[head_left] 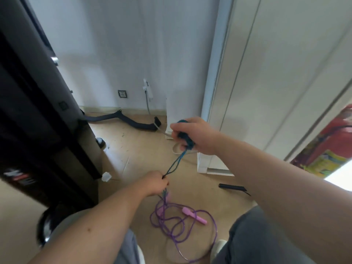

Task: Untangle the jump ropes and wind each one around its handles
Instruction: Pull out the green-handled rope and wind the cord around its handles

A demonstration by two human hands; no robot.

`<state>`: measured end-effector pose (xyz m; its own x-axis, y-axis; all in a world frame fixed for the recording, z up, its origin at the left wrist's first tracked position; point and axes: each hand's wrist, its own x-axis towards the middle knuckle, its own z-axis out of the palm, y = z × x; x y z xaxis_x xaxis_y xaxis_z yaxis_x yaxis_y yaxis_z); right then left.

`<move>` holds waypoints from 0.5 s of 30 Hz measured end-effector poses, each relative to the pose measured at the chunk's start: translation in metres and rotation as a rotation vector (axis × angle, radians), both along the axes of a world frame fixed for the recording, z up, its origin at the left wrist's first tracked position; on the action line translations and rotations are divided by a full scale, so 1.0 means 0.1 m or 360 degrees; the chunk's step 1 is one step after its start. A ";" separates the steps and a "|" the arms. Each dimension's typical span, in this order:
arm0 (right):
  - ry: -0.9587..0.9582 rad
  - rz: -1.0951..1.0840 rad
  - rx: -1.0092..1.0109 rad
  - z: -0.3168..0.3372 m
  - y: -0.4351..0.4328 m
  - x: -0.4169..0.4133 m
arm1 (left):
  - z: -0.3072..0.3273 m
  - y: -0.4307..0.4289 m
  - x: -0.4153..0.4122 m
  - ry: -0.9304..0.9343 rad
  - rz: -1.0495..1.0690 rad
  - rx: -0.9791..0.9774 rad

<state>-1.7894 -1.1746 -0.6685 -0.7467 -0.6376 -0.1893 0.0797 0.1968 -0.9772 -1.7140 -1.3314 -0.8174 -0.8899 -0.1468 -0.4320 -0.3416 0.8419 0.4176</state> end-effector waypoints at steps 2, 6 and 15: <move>0.0914 0.0130 0.0847 0.05 0.12 0.08 | 0.16 0.02 0.07 0.0150 0.0051 0.0062; 0.1545 0.0556 0.1796 -0.11 0.29 0.22 | 0.56 0.09 0.18 0.0468 0.0146 0.0261; 0.0805 -0.0221 0.1044 -0.21 0.28 0.35 | 1.20 0.13 0.32 0.0887 0.0232 0.0520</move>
<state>-1.7545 -1.1466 -0.6891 -0.9049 -0.4109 -0.1105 -0.2720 0.7583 -0.5924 -1.6820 -1.3182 -0.6975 -0.9740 -0.2221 0.0449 -0.1012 0.6035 0.7909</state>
